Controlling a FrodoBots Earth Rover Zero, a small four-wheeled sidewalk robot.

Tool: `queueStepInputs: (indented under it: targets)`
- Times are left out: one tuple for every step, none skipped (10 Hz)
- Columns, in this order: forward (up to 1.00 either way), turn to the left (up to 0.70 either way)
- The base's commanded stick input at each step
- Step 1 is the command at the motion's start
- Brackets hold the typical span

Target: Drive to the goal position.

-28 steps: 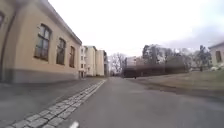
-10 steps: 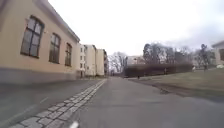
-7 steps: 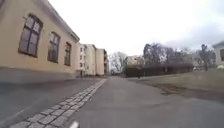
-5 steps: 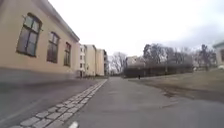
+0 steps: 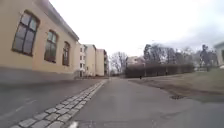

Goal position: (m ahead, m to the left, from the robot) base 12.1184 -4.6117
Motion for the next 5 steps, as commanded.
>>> queueStepInputs:
  targets:
    - [0.70,0.00]
    - [0.70,0.00]
    - [0.70,0.00]
    - [0.70,-0.09]
    - [0.70,-0.22]
